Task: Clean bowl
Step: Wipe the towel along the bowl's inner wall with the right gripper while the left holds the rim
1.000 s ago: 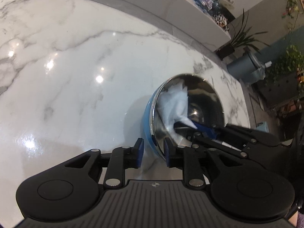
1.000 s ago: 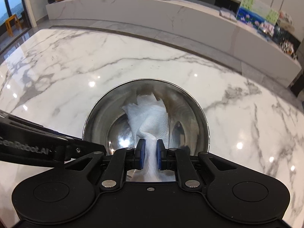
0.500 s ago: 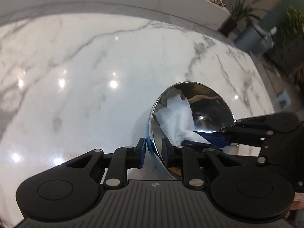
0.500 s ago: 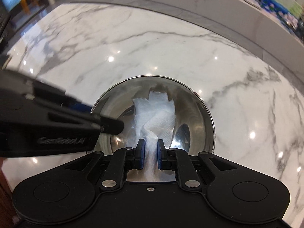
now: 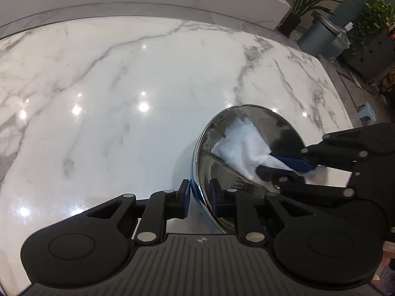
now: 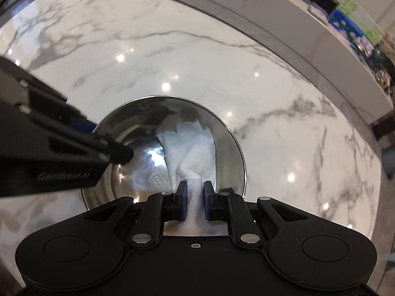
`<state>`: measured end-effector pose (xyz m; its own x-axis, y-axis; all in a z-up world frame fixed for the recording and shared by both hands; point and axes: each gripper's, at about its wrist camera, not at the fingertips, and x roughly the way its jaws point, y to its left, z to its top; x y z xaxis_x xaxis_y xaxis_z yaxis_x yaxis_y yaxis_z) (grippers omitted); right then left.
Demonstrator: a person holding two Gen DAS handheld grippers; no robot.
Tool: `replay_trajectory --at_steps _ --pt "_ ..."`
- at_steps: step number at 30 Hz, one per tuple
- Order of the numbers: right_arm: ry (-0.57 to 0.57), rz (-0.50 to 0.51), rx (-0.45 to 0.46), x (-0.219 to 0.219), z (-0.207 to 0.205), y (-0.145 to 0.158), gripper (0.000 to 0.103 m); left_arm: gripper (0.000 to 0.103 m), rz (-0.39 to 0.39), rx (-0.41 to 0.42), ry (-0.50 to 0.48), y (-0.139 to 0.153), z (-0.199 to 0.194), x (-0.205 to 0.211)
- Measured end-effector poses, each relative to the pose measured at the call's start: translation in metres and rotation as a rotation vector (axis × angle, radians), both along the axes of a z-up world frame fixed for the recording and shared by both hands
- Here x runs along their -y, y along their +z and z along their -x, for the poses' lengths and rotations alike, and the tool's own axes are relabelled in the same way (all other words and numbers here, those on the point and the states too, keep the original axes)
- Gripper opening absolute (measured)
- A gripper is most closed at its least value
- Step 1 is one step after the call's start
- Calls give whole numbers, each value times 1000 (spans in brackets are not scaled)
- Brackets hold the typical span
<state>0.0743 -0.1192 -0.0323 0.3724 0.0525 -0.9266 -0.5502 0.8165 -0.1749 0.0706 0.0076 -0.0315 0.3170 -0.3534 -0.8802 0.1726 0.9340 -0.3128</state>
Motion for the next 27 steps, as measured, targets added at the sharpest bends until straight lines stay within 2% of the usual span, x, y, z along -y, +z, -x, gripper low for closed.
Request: replay_trajectory --at_steps 7,11,21,27 --pt "-16 -92 -13 2 -1 -2 12 16 5 2 10 -1 0 0" --pt "32 -197 -86 -1 1 0 12 15 1 2 12 -1 0 2" --pt "53 -146 -52 -6 6 1 11 15 -51 1 2 -4 3 6" --pt "-6 -113 -24 10 2 2 11 15 -45 -1 3 -5 3 5"
